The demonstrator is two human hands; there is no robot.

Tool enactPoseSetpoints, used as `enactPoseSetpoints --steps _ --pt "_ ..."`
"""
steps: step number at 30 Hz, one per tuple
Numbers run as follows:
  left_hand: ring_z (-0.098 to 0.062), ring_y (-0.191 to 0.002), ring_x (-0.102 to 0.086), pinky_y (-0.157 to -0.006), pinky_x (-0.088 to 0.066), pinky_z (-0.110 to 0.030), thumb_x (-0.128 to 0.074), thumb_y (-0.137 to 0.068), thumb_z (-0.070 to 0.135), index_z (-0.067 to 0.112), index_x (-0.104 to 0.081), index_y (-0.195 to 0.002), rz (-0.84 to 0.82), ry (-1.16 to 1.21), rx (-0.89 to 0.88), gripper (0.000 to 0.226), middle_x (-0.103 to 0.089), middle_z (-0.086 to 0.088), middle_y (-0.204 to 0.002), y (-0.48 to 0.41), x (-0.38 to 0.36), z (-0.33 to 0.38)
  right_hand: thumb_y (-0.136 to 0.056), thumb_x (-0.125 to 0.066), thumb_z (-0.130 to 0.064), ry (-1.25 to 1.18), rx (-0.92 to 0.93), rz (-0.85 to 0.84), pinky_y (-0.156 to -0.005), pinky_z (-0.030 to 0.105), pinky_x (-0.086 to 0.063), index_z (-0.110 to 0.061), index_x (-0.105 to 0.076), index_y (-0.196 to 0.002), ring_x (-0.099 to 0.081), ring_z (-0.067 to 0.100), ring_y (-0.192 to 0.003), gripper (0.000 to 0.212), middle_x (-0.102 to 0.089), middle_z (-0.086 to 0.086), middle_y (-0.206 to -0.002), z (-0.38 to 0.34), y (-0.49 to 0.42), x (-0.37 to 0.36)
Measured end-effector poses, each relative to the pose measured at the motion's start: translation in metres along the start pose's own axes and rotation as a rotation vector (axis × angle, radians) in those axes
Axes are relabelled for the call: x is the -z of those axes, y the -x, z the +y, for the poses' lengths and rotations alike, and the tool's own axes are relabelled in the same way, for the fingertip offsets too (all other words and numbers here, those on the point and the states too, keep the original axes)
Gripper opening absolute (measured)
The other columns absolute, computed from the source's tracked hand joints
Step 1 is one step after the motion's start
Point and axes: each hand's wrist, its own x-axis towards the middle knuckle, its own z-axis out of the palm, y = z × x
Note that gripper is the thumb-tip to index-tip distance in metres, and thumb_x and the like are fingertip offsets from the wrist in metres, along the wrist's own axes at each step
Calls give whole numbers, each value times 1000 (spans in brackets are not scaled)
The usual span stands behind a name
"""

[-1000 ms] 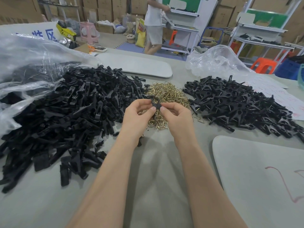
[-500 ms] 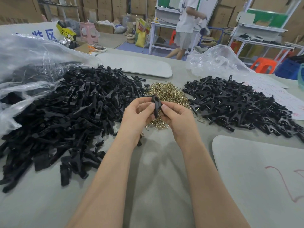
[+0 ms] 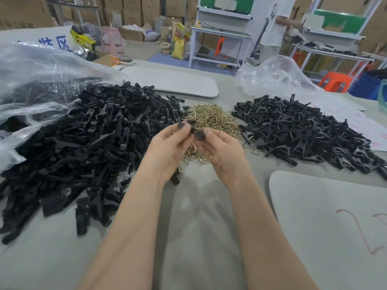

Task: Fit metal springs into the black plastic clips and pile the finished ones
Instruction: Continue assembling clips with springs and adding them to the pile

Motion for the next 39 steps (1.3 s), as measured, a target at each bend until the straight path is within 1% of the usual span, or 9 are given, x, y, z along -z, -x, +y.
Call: enactPoseSetpoints --steps 4,7,10,17,28,32,35,37,39 --pt "-13 -93 -65 -78 -55 -18 -59 -90 1 -1 -63 -91 183 325 -49 5 -65 -10 -93 -3 9 10 -89 -63 -18 1017 199 -68 -72 19 -44 -17 -66 -110 -59 8 -81 22 -62 -4 -91 18 -1 -1" --pt "-18 -98 -63 -78 -56 -20 -57 -90 -2 -5 -61 -95 226 416 -37 7 -62 -14 -97 -3 9 11 -87 -60 -17 1350 155 -241 -76 26 -38 -17 -66 -114 -55 24 -98 27 -55 7 -100 36 1 -10" --pt "-14 -88 -64 -82 -55 -23 -56 -91 -1 -2 -62 -89 223 379 -16 6 -64 -12 -91 -3 6 8 -88 -58 -19 1383 210 -203 -74 29 -39 -15 -66 -110 -56 33 -98 24 -55 12 -104 46 2 -20" --pt "-9 -74 -66 -73 -57 -19 -59 -90 4 2 -64 -85 219 347 -9 8 -68 -6 -75 -6 9 4 -91 -53 -20 1437 398 -192 -73 36 -37 -4 -63 -99 -49 33 -98 21 -52 11 -103 53 7 -32" --pt "-16 -85 -65 -77 -57 -21 -58 -88 -4 -3 -63 -86 211 420 40 6 -63 -13 -86 -4 6 6 -97 -47 -31 1671 180 -314 -95 43 -34 -6 -52 -120 -39 36 -116 35 -44 15 -124 43 9 -28" --pt "-10 -80 -60 -81 -55 -21 -64 -87 6 4 -61 -83 235 323 94 5 -60 -6 -83 -3 6 5 -96 -46 -24 1672 166 -347 -95 42 -33 -4 -48 -121 -37 36 -117 31 -41 16 -125 42 11 -25" --pt "-7 -77 -56 -79 -52 -20 -63 -88 10 8 -59 -84 246 292 120 7 -57 -4 -82 -4 7 4 -94 -45 -14 1546 218 -272 -88 34 -32 -2 -48 -116 -42 34 -112 25 -44 16 -122 42 7 -22" --pt "-8 -77 -57 -79 -52 -19 -62 -89 8 6 -59 -83 258 316 118 7 -57 -5 -82 -4 8 4 -98 -44 -18 1338 213 -151 -72 26 -28 -5 -50 -107 -49 30 -98 17 -54 15 -113 38 1 -18" --pt "-9 -80 -58 -81 -55 -20 -62 -89 5 3 -60 -83 271 331 113 6 -57 -7 -85 -4 8 3 -98 -47 -18 1080 159 -10 -71 28 -38 -8 -50 -99 -56 26 -87 10 -63 14 -100 34 -4 -12"
